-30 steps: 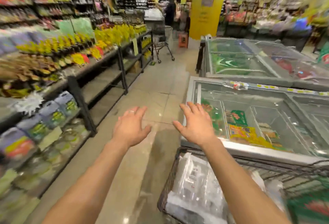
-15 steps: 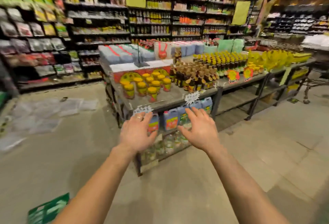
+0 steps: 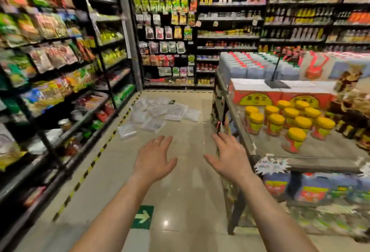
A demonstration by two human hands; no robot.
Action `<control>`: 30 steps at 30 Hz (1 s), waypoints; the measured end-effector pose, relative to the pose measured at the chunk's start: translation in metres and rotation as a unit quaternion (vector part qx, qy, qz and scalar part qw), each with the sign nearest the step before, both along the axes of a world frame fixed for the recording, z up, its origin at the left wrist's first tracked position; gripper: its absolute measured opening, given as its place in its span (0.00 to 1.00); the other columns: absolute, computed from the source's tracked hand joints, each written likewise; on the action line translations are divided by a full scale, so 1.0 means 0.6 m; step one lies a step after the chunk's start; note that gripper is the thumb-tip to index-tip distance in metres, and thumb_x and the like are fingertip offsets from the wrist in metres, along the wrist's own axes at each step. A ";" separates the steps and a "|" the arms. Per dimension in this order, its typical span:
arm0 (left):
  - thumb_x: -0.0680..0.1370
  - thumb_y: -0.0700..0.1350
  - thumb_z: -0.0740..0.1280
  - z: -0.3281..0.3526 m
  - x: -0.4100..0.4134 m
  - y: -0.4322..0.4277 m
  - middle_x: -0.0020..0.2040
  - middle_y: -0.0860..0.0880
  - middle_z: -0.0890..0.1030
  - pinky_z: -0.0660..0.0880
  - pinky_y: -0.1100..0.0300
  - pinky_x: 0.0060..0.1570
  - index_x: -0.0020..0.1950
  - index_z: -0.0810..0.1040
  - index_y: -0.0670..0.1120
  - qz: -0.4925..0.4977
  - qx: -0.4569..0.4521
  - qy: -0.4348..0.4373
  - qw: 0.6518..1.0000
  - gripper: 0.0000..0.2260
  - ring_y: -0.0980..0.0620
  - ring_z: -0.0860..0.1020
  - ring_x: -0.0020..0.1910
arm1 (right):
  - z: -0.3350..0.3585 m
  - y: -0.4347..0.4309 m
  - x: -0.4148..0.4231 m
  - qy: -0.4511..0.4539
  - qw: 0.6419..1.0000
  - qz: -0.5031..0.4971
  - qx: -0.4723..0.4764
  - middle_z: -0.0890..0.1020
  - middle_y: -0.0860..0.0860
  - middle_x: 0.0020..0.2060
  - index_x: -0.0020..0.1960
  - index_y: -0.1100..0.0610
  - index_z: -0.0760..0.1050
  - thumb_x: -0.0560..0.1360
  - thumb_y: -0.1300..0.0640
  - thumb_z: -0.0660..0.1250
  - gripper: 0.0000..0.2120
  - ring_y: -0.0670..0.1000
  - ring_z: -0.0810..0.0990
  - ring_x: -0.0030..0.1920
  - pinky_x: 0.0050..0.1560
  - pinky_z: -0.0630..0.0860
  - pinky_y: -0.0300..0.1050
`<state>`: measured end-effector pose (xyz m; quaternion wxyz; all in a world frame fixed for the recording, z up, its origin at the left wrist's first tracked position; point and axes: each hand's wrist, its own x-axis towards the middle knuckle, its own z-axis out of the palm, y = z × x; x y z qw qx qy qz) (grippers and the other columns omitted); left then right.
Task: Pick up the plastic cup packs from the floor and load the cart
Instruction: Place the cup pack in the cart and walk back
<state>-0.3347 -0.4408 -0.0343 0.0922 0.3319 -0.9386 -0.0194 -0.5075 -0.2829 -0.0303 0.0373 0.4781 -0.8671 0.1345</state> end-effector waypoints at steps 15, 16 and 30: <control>0.74 0.63 0.57 -0.033 -0.210 -0.484 0.75 0.49 0.65 0.68 0.53 0.62 0.77 0.57 0.53 0.106 0.039 -0.003 0.994 0.33 0.47 0.66 0.70 | -0.023 -0.579 -0.261 -0.032 0.992 0.117 0.038 0.58 0.52 0.77 0.78 0.48 0.54 0.77 0.37 0.57 0.33 0.55 0.55 0.77 0.74 0.56 0.53; 0.75 0.62 0.58 -0.039 -0.223 -0.522 0.75 0.49 0.65 0.68 0.53 0.62 0.77 0.57 0.53 0.108 0.036 -0.004 0.994 0.33 0.46 0.67 0.70 | -0.029 -0.619 -0.273 -0.025 0.991 0.121 0.041 0.58 0.52 0.77 0.78 0.48 0.54 0.77 0.36 0.56 0.33 0.55 0.55 0.77 0.74 0.57 0.52; 0.76 0.62 0.59 -0.073 -0.419 -1.112 0.76 0.47 0.63 0.67 0.51 0.66 0.78 0.57 0.52 0.091 0.059 -0.016 0.994 0.32 0.46 0.64 0.73 | -0.072 -1.181 -0.443 -0.052 0.992 0.096 0.058 0.61 0.53 0.76 0.77 0.50 0.57 0.76 0.39 0.60 0.33 0.55 0.58 0.75 0.71 0.61 0.52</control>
